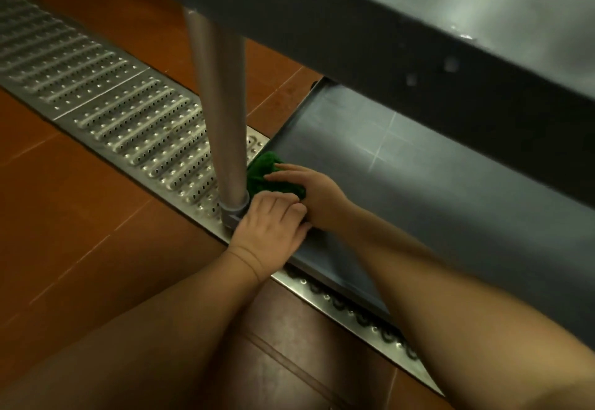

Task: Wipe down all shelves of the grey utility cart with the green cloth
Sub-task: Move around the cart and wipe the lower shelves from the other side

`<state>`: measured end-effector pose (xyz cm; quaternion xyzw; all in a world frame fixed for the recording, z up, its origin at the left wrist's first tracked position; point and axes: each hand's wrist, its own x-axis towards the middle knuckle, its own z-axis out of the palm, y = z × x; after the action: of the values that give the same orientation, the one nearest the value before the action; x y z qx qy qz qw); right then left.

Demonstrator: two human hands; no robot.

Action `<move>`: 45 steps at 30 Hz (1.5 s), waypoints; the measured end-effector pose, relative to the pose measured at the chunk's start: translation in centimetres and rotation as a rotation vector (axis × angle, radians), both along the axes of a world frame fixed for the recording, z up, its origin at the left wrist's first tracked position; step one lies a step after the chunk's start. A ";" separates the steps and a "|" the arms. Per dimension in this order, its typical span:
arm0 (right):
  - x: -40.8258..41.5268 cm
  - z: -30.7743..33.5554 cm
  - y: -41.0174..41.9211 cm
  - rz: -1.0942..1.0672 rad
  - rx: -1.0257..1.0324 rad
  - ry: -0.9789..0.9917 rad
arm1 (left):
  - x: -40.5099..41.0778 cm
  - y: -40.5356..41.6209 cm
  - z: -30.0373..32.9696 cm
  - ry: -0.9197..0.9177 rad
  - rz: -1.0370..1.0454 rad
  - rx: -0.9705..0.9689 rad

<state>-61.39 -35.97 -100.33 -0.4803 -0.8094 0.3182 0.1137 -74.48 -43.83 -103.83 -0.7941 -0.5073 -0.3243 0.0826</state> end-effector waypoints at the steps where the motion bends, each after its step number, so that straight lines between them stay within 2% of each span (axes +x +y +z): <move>1: 0.1 0.0 0.0 0.009 0.013 -0.006 | -0.3 -0.8 0.4 -0.020 0.000 -0.040; 5: 0.0 -0.7 -0.5 0.084 0.194 -0.105 | -3.2 -4.5 0.9 0.085 -0.082 -0.236; 7: -0.1 -0.4 -1.0 0.084 0.171 -0.191 | -5.1 -5.8 0.8 0.188 -0.120 -0.341; 10: -0.1 0.6 -1.1 0.081 0.097 -0.190 | -6.1 -6.2 1.4 0.323 -0.123 -0.448; 16: -0.4 0.5 -3.4 0.114 0.023 -0.080 | -5.2 -7.1 1.3 0.450 -0.051 -0.465; 20: 0.4 0.4 -5.6 0.054 0.071 -0.126 | -4.4 -7.4 0.0 0.569 0.022 -0.490; 27: 3.6 1.4 -8.4 0.092 0.137 -0.220 | -3.3 -7.9 -0.7 0.556 0.105 -0.568; 34: 9.4 1.2 -11.8 0.097 0.120 -0.217 | -1.7 -7.6 0.3 0.552 0.162 -0.676; 38: 14.5 2.0 -14.4 0.064 0.066 -0.260 | -0.5 -8.1 0.9 0.623 0.261 -0.672; 41: 16.6 2.2 -15.8 0.047 0.060 -0.262 | 3.1 -8.8 1.5 0.513 0.384 -0.631; 43: 16.9 2.1 -16.0 0.040 0.066 -0.259 | 6.5 -8.8 1.9 0.486 0.255 -0.581; 45: 16.9 2.0 -16.0 0.044 0.071 -0.263 | 9.3 -8.7 2.2 0.459 0.106 -0.613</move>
<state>-44.51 -51.97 -98.33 -0.4954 -0.8386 0.2260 0.0167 -65.15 -52.48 -101.61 -0.8066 -0.5894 0.0331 -0.0307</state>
